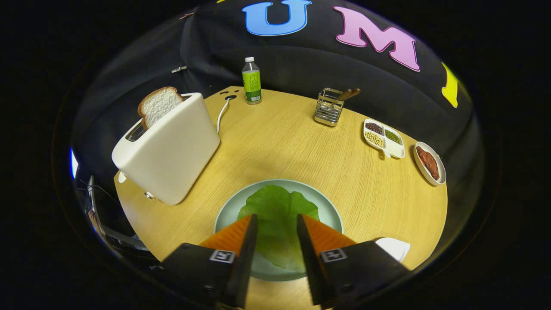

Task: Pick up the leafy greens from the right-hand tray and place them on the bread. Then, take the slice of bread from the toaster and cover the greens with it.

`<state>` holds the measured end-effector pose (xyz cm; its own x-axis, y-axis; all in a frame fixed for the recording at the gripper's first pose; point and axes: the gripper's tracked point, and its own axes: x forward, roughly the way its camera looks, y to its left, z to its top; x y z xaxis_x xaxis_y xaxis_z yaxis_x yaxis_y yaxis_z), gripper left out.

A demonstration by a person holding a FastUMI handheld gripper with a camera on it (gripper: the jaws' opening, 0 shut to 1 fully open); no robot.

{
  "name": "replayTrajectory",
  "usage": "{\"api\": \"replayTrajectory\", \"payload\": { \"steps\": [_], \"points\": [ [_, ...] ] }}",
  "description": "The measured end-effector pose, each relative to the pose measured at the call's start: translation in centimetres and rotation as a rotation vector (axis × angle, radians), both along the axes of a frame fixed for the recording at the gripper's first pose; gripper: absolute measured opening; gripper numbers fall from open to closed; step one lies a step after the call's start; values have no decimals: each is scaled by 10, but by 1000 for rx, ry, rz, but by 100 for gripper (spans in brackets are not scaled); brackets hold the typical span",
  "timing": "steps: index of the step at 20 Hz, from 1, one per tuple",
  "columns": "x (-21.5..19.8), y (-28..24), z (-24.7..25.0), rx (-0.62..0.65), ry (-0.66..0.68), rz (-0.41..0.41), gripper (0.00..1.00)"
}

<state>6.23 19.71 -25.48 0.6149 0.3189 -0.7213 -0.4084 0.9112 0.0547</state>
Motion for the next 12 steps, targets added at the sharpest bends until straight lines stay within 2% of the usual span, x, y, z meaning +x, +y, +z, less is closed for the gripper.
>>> {"api": "replayTrajectory", "payload": {
  "steps": [3, 4, 8, 12],
  "points": [
    [-1, 3, 5, 8, -17, 1, 95],
    [-1, 6, 11, 20, -33, 1, 100],
    [-2, 22, 42, 73, -88, 5, 100],
    [1, 50, 89, 115, -179, 59, 100]
  ]
}}
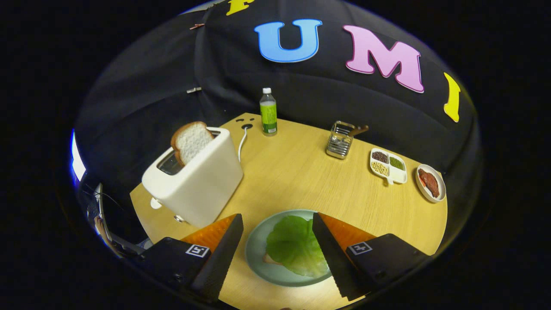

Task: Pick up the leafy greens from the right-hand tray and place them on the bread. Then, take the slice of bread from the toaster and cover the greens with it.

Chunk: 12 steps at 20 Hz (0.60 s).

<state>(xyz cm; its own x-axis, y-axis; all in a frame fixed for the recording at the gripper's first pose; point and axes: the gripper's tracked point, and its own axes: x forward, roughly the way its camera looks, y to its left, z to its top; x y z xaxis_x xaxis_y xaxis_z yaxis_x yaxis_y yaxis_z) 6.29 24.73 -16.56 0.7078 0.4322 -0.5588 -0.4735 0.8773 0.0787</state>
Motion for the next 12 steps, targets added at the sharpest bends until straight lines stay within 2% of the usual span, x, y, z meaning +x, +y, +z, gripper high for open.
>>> {"api": "replayTrajectory", "payload": {
  "steps": [5, 12],
  "points": [
    [9, 43, 42, -4, -128, 94, 100],
    [5, 119, 65, -3, -185, 221, 98]
  ]
}}
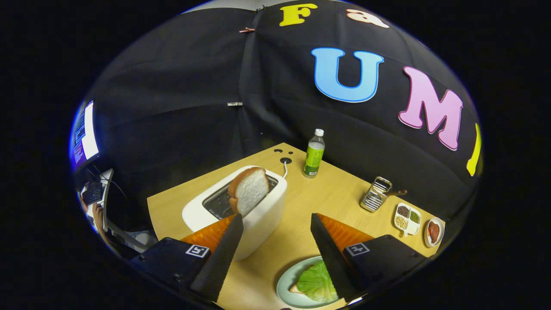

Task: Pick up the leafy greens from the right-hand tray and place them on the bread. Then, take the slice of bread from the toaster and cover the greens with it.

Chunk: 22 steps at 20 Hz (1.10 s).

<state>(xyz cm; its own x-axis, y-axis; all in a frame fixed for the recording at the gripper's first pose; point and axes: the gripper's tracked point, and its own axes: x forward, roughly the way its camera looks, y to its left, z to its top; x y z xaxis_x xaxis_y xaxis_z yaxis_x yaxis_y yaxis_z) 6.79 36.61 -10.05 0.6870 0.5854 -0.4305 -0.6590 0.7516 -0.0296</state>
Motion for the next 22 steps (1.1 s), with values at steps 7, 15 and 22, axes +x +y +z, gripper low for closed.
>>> {"api": "replayTrajectory", "payload": {
  "steps": [7, 15, 22],
  "points": [
    [7, 66, -3, -22, -17, 70, 98],
    [47, 92, -42, -83, 38, -46, 97],
    [59, 94, -48, -77, 77, -112, 58]
  ]
}}
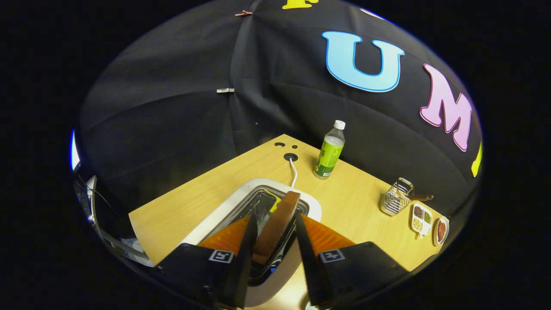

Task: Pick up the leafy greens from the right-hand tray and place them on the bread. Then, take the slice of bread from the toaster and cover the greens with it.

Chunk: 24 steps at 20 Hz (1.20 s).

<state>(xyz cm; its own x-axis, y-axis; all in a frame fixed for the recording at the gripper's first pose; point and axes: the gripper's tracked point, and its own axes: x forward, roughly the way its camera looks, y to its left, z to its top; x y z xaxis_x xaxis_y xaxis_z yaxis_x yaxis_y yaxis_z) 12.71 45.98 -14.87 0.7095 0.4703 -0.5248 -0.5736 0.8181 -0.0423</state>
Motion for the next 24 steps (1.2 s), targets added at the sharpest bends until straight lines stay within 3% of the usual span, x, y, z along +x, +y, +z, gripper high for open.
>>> {"api": "replayTrajectory", "payload": {
  "steps": [2, 6, 12, 18, 24],
  "points": [
    [-2, 2, -1, 3, 10, -10, 39],
    [-6, 4, -2, 20, 38, -43, 21],
    [-8, 3, 11, 106, 83, -92, 16],
    [-13, -7, 54, 182, 37, -110, 16],
    [-13, -41, 90, 276, 35, -154, 16]
  ]
}}
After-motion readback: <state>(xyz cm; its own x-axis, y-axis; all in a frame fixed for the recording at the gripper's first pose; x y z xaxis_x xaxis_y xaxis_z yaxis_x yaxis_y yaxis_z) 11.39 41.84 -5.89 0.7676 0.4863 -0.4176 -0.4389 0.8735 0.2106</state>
